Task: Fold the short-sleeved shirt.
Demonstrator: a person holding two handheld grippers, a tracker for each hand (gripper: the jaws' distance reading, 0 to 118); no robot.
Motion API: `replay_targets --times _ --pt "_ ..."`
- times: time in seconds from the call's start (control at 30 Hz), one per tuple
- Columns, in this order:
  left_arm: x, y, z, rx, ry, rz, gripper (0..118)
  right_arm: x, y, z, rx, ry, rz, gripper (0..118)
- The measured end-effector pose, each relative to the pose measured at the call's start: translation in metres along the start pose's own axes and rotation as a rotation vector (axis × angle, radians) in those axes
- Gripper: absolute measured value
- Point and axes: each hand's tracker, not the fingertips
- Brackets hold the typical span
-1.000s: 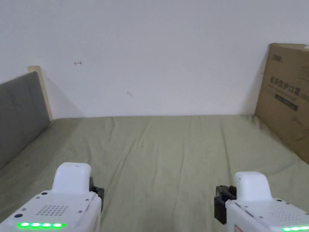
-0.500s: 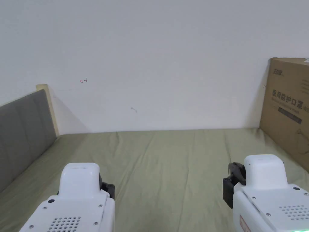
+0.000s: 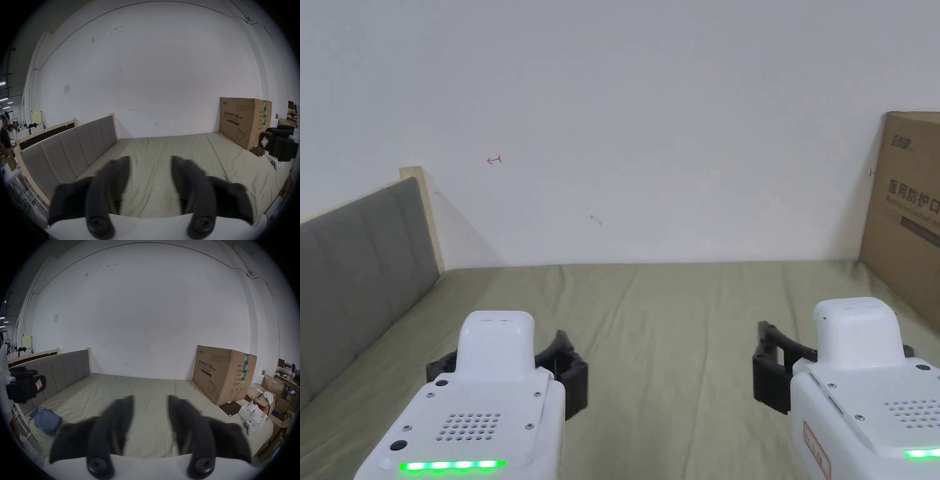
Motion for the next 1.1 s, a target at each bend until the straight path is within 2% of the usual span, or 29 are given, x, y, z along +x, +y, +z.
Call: replay_targets --times 0.03,0.07,0.1,0.13,0.17,0.27,0.4,0.47,0.53,0.63,0.97,1.1 --pt "0.000 0.000 0.000 -0.008 -0.017 0.010 100 0.000 0.000 0.000 -0.003 0.000 -0.006 98" --pt "-0.001 -0.001 0.000 -0.007 -0.032 0.020 103 0.001 0.000 0.000 -0.002 0.000 -0.014 102" --pt "-0.001 -0.002 0.001 -0.007 -0.040 0.026 103 0.001 -0.001 0.000 -0.002 0.001 -0.017 102" --pt "-0.001 -0.002 0.002 -0.007 -0.040 0.026 106 0.000 -0.001 0.000 0.000 0.001 -0.017 109" --pt "0.000 -0.002 0.003 -0.002 -0.040 0.025 106 0.000 -0.001 0.001 0.004 -0.001 -0.013 110" --pt "-0.002 0.000 0.001 -0.028 -0.052 0.044 106 -0.001 -0.002 -0.001 -0.002 -0.014 0.007 110" --pt "-0.012 0.001 -0.003 -0.095 -0.151 0.166 106 -0.001 -0.002 -0.001 -0.006 -0.013 -0.004 110" --pt "-0.012 0.001 -0.002 -0.075 -0.131 0.147 106 0.000 -0.002 0.000 -0.002 -0.019 -0.007 110" --pt "-0.005 0.002 -0.001 -0.065 -0.062 0.058 106 0.000 -0.003 -0.001 0.000 -0.025 -0.007 110" --pt "0.000 0.000 0.002 -0.003 -0.075 -0.006 106 0.002 -0.003 -0.001 -0.006 -0.026 -0.021 110" --pt "0.003 0.002 0.000 -0.026 -0.002 0.032 106 0.004 -0.007 -0.007 -0.029 -0.025 -0.022 110" --pt "0.000 0.003 0.000 -0.033 -0.018 0.040 106 0.004 -0.008 -0.008 -0.033 -0.028 -0.017 110"
